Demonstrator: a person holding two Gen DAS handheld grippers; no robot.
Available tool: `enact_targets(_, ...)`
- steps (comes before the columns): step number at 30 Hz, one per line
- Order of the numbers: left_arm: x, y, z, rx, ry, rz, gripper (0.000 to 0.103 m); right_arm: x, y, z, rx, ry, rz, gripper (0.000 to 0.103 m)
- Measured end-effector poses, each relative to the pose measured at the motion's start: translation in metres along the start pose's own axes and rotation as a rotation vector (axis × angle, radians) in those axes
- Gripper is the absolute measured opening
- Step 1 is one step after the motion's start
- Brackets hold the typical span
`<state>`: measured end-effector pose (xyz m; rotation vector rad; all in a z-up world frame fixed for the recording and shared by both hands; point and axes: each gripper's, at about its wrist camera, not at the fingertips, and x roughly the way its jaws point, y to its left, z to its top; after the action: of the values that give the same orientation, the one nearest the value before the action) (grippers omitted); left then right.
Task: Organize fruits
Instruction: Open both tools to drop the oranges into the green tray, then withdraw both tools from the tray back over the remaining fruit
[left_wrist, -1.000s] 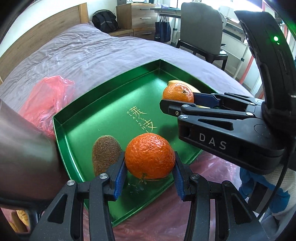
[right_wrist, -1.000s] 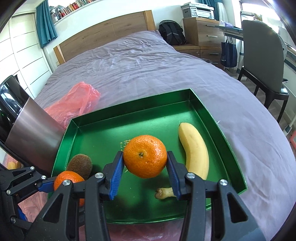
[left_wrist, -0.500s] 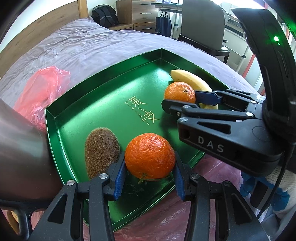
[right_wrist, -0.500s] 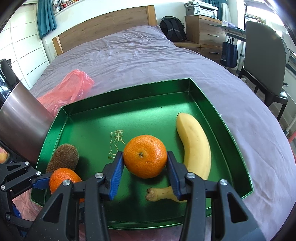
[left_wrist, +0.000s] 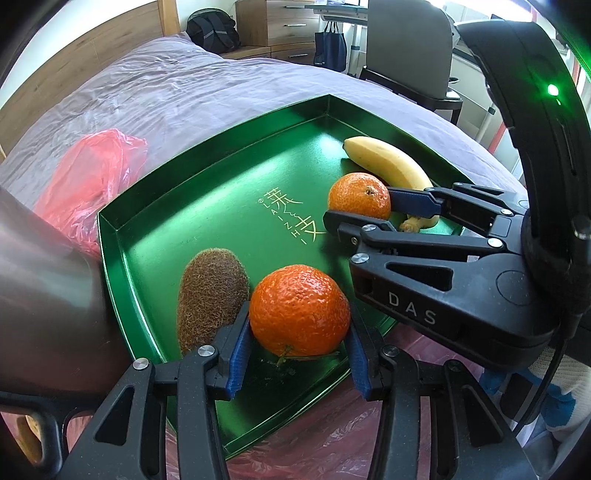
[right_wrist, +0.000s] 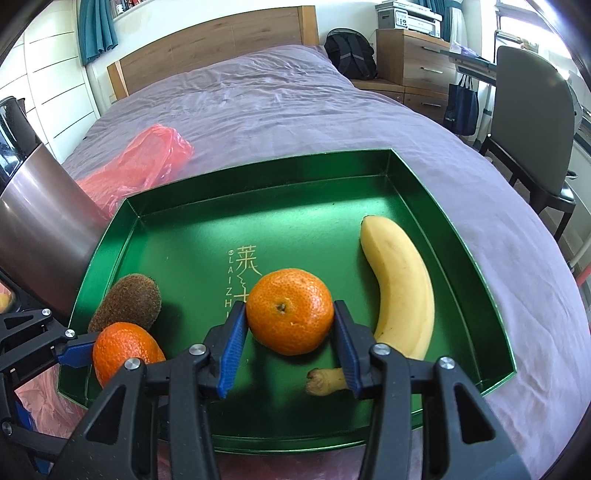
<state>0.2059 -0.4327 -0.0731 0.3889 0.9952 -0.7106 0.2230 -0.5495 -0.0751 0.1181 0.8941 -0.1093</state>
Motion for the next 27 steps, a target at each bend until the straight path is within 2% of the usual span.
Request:
enact_targets(3,-0.002,0.000,-0.001,0.005,-0.005,0.008,0.043,-0.001,0.001,0.000,-0.001,0.003,-0.002,0.058)
enact_targets(6,-0.007,-0.001,-0.002,0.013,-0.015,0.020,0.054,-0.004,0.003,0.000,0.000,0.000,-0.005,0.061)
enact_targets(12,-0.024,-0.002,-0.004,0.022,-0.038,0.033,0.055,-0.020,0.005,0.001,-0.003,-0.013,-0.014,0.070)
enact_targets(15,-0.041,-0.004,-0.007,0.022,-0.057,0.029,0.055,-0.037,0.004,0.002,0.005,-0.035,-0.018,0.071)
enact_targets(19,-0.076,-0.013,-0.019,0.041,-0.102,0.026,0.059,-0.070,0.003,0.003,0.027,-0.075,-0.025,0.081)
enact_targets(27,-0.140,-0.012,-0.058,0.042,-0.159,0.033,0.062,-0.146,0.023,-0.008,0.025,-0.152,-0.010,0.081)
